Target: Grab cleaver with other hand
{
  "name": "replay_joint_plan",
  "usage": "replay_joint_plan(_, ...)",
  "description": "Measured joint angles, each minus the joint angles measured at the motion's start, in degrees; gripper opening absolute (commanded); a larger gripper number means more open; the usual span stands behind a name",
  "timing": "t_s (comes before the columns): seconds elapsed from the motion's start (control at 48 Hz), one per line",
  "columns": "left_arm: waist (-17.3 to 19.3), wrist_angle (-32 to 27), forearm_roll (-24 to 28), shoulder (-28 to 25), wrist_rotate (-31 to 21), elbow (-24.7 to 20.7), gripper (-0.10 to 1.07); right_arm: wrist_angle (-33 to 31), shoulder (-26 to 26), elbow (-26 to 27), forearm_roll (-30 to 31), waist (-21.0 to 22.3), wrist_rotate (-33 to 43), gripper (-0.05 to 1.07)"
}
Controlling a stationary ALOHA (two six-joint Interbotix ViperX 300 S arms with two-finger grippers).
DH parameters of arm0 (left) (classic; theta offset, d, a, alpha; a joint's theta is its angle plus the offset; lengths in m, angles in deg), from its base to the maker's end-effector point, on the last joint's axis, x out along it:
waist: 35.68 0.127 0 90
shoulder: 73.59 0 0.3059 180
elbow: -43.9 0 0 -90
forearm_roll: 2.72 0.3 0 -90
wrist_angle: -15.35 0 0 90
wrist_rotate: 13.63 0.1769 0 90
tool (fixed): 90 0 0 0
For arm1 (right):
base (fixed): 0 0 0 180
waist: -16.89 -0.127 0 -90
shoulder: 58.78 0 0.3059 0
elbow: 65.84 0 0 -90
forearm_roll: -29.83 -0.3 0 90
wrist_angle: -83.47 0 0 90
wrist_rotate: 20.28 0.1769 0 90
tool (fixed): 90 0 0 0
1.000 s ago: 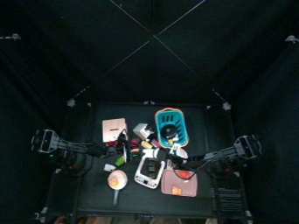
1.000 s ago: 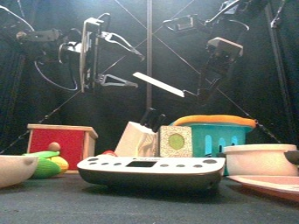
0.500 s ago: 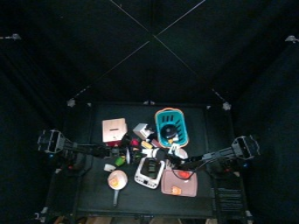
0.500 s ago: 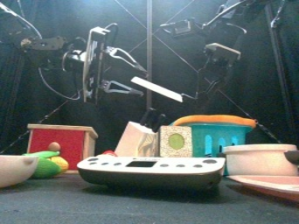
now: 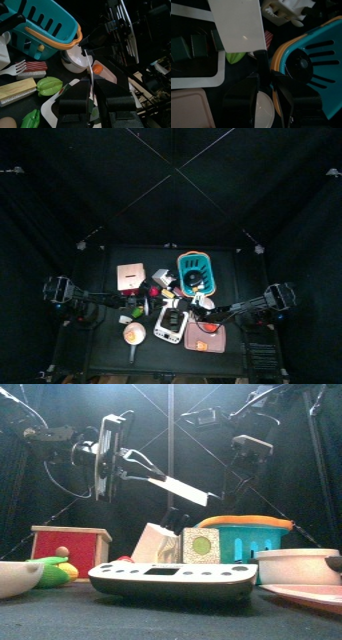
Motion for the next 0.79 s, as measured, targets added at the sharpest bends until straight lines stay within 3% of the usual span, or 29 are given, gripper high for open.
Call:
replay_joint_plan(0.292, 0.35, 0.79, 1.23, 0.0, 0.35, 0.7, 0.49, 6.59, 1.05, -0.53, -0.53, 0.18, 0.0, 1.03)
replay_joint_plan(0.562, 0.88, 5.89, 7.56, 0.0, 0.44, 2.81, 0.49, 15.29, 5.8, -4.13, -2.72, 0.88, 0.09, 1.03)
replay_joint_plan(0.792, 1.67, 8.26, 14.68, 0.0, 0.53, 4.22, 0.49, 33.13, 14.24, -9.58, -4.39, 3.78, 0.18, 1.03)
